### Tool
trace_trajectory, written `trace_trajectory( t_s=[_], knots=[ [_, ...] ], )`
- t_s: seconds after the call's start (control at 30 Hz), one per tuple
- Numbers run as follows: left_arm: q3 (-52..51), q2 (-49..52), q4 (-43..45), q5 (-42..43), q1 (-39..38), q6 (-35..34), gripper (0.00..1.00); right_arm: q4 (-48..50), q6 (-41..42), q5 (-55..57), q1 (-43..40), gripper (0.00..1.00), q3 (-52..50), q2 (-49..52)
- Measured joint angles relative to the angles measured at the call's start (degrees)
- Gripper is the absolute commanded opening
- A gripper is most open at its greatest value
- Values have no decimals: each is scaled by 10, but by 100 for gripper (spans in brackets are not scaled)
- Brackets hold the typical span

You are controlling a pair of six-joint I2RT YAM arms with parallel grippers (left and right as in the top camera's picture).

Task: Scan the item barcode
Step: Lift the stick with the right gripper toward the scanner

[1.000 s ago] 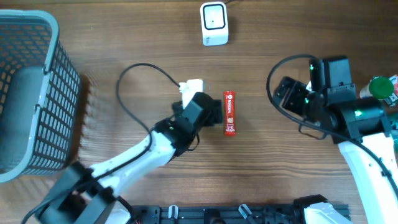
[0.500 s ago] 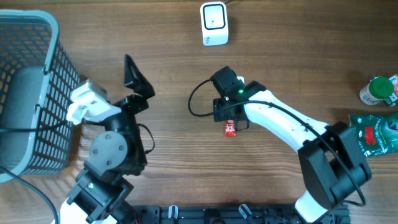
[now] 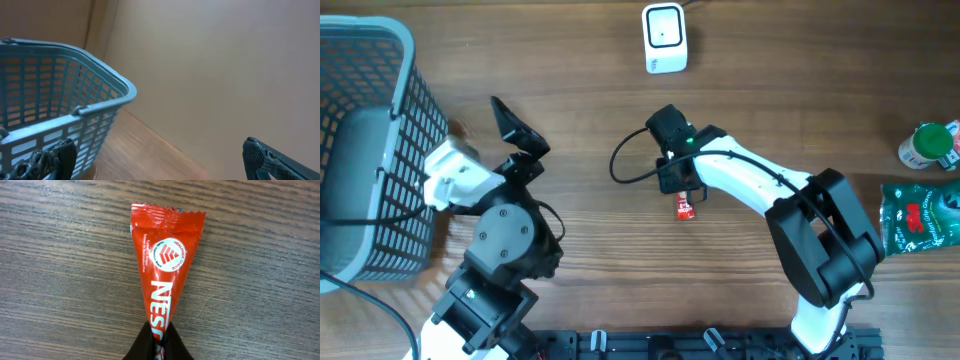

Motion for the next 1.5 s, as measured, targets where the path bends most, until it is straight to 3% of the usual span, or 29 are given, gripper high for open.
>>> trace_trajectory(
  t_s=[0.1, 0.17, 0.27, 0.37, 0.47, 0.67, 0.8, 0.97, 1.03, 1.1, 1.2, 1.3, 1.4, 1.5],
  knots=[
    [0, 0, 78, -36, 0, 30, 100, -5, 11, -6, 0, 4, 5, 2],
    [0, -1, 105, -47, 0, 66, 100, -17, -5, -72, -15, 4, 12, 3],
    [0, -1, 102, -53, 0, 88, 100, -22, -82, -278, -45, 4, 7, 7],
    [0, 0, 100, -58, 0, 97, 100, -59, -179, -603, -102, 5, -2, 9],
    [0, 0, 96, -59, 0, 98, 100, -78, -195, -746, -135, 4, -2, 9],
    [0, 0, 46, -59, 0, 104, 100, -122, 64, -831, -134, 4, -2, 9],
    [0, 2, 45, -59, 0, 104, 100, -198, 112, -854, -134, 4, -3, 9],
    [0, 29, 45, -59, 0, 104, 100, -186, 68, -872, -134, 4, -3, 9],
    [0, 43, 45, -59, 0, 104, 100, -73, 52, -870, -134, 4, -6, 9],
    [0, 59, 45, -59, 0, 105, 100, 72, 91, -849, -134, 4, -11, 10],
    [0, 83, 44, -59, 0, 106, 100, 385, 139, -890, -129, 4, -10, 14],
    [0, 91, 44, -59, 0, 106, 100, 575, 231, -926, -108, 4, -6, 14],
    [-1, 91, 67, -59, 0, 143, 100, 600, 273, -938, -91, 4, -6, 14],
    [-6, 94, 238, -65, -1, 281, 100, 602, 286, -938, -90, 4, -6, 14]
  ],
)
